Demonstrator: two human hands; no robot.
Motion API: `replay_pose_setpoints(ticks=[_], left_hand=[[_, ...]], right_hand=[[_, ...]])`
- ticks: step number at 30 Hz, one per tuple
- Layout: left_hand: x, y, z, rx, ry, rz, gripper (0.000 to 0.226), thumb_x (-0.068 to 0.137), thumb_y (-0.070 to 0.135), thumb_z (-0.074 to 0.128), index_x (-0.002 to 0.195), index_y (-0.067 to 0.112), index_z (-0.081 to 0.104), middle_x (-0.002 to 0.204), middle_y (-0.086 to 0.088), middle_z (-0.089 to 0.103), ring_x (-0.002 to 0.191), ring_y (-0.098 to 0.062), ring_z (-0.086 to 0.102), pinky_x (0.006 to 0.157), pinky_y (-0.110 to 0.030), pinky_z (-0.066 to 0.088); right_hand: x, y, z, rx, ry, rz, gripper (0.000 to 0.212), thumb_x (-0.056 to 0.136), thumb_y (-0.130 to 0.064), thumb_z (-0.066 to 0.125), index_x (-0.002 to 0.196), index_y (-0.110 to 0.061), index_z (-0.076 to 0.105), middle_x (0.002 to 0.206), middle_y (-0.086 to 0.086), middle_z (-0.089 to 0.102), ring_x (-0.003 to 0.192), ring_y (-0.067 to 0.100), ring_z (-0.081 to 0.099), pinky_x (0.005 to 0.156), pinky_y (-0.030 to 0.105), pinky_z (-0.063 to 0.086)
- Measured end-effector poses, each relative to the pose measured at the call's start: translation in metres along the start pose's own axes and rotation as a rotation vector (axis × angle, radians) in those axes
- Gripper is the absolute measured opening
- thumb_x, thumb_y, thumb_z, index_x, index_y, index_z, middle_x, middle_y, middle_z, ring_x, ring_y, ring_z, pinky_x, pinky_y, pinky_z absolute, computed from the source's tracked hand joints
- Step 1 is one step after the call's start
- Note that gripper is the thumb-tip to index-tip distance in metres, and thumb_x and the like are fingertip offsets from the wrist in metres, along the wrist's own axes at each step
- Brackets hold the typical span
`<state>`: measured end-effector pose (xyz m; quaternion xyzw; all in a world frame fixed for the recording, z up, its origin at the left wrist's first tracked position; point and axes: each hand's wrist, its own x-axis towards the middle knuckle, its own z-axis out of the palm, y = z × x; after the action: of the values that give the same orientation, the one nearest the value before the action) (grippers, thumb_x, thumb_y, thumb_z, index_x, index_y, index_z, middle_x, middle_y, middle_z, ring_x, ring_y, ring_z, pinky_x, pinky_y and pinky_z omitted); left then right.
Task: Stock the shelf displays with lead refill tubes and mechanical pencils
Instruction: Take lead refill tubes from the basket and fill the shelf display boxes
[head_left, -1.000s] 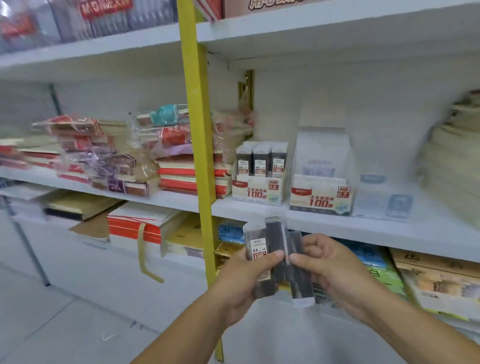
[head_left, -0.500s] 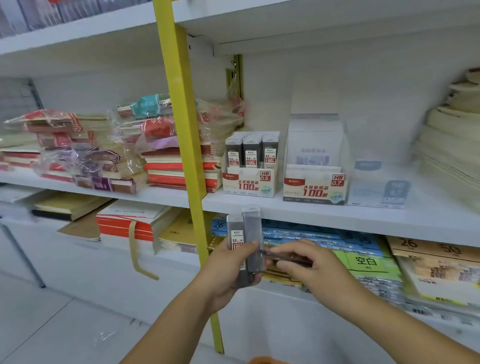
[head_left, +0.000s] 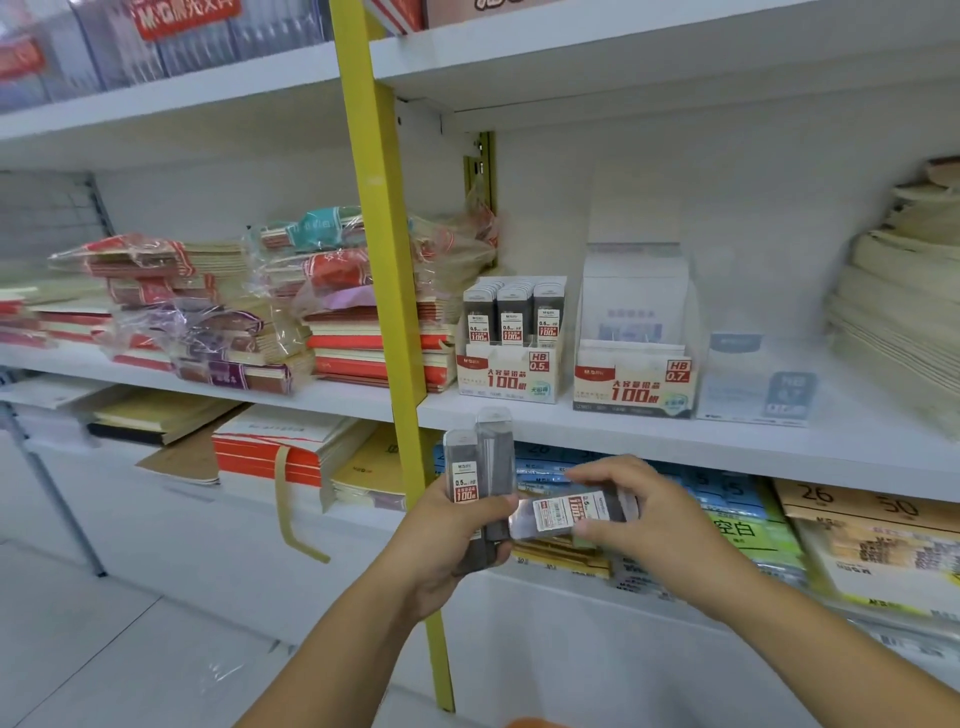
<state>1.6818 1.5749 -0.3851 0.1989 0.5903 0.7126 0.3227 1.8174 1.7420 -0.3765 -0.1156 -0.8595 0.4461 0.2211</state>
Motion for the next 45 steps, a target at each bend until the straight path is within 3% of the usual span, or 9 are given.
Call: replay_pose_setpoints(ticks=[9, 14, 19, 24, 26, 30, 37, 42, 45], left_hand=[[-0.003, 0.006, -0.001, -0.119, -0.034, 0.024, 0.043, 0.084, 0.010, 0.074, 0.124, 0.014, 0.059, 0.108, -0.013, 0.076, 0.090, -0.023, 0.074, 0.069, -0.033, 0.059], [0.006, 0.024, 0.004, -0.286, -0.067, 0.091, 0.038, 0.088, 0.020, 0.068, 0.125, 0.020, 0.061, 0.112, -0.013, 0.075, 0.095, -0.025, 0.074, 0.062, -0.031, 0.059], [0.031, 0.040, -0.003, -0.201, 0.017, 0.238, 0.023, 0.097, 0.021, 0.062, 0.119, 0.025, 0.062, 0.104, -0.005, 0.078, 0.096, -0.021, 0.075, 0.063, -0.028, 0.057], [0.051, 0.041, -0.008, -0.179, 0.061, 0.272, 0.023, 0.096, 0.023, 0.063, 0.119, 0.026, 0.063, 0.102, 0.003, 0.078, 0.094, -0.016, 0.075, 0.062, -0.025, 0.056], [0.057, 0.041, -0.009, -0.186, 0.067, 0.272, 0.021, 0.095, 0.023, 0.064, 0.116, 0.028, 0.064, 0.100, 0.004, 0.079, 0.094, -0.018, 0.075, 0.064, -0.027, 0.057], [0.062, 0.040, -0.012, -0.178, 0.043, 0.280, 0.018, 0.094, 0.024, 0.066, 0.111, 0.029, 0.065, 0.098, 0.000, 0.079, 0.093, -0.021, 0.076, 0.064, -0.029, 0.057], [0.057, 0.042, -0.012, -0.147, -0.064, 0.276, 0.026, 0.095, 0.023, 0.065, 0.121, 0.023, 0.061, 0.103, -0.006, 0.078, 0.094, -0.022, 0.075, 0.061, -0.027, 0.055], [0.052, 0.043, -0.010, -0.131, -0.129, 0.243, 0.027, 0.093, 0.022, 0.068, 0.120, 0.022, 0.063, 0.106, -0.007, 0.077, 0.097, -0.023, 0.075, 0.066, -0.030, 0.057], [0.048, 0.044, -0.005, -0.113, -0.174, 0.223, 0.032, 0.093, 0.023, 0.068, 0.124, 0.022, 0.062, 0.110, -0.005, 0.076, 0.101, -0.022, 0.074, 0.068, -0.029, 0.058]], right_hand=[[0.005, -0.012, -0.015, 0.661, 0.166, 0.145, 0.041, 0.085, 0.005, 0.065, 0.116, -0.021, 0.058, 0.101, 0.005, 0.075, 0.092, 0.024, 0.072, 0.067, 0.031, 0.060], [0.028, -0.067, -0.035, 0.455, 0.343, -0.125, 0.028, 0.085, -0.001, 0.067, 0.103, -0.021, 0.061, 0.093, -0.002, 0.076, 0.085, 0.018, 0.074, 0.063, 0.022, 0.058], [0.087, -0.128, -0.077, 0.044, 0.413, -0.378, 0.025, 0.081, -0.007, 0.074, 0.088, -0.029, 0.064, 0.082, -0.006, 0.075, 0.077, 0.010, 0.072, 0.066, 0.019, 0.057], [0.143, -0.138, -0.079, -0.458, 0.329, -0.353, 0.021, 0.082, -0.012, 0.074, 0.089, -0.030, 0.065, 0.084, -0.016, 0.068, 0.080, 0.004, 0.065, 0.072, 0.011, 0.048], [0.157, -0.133, -0.074, -0.550, 0.295, -0.319, 0.021, 0.083, -0.014, 0.074, 0.094, -0.029, 0.065, 0.088, -0.009, 0.069, 0.084, 0.007, 0.064, 0.076, 0.018, 0.049], [0.180, -0.120, -0.067, -0.697, 0.234, -0.318, 0.019, 0.083, -0.019, 0.074, 0.099, -0.028, 0.069, 0.092, -0.008, 0.062, 0.079, -0.002, 0.052, 0.066, 0.014, 0.039], [0.189, -0.092, -0.054, -0.861, 0.281, -0.307, 0.025, 0.087, -0.028, 0.069, 0.112, -0.025, 0.071, 0.091, -0.004, 0.045, 0.099, 0.014, 0.039, 0.084, 0.031, 0.037], [0.158, -0.097, -0.045, -0.646, 0.341, -0.403, 0.026, 0.092, -0.029, 0.060, 0.117, -0.027, 0.068, 0.094, -0.012, 0.054, 0.088, 0.001, 0.048, 0.075, 0.010, 0.035], [0.133, -0.104, -0.028, -0.338, 0.122, -0.348, 0.023, 0.089, -0.035, 0.062, 0.110, -0.044, 0.065, 0.089, -0.022, 0.063, 0.073, -0.002, 0.059, 0.063, 0.004, 0.042]])
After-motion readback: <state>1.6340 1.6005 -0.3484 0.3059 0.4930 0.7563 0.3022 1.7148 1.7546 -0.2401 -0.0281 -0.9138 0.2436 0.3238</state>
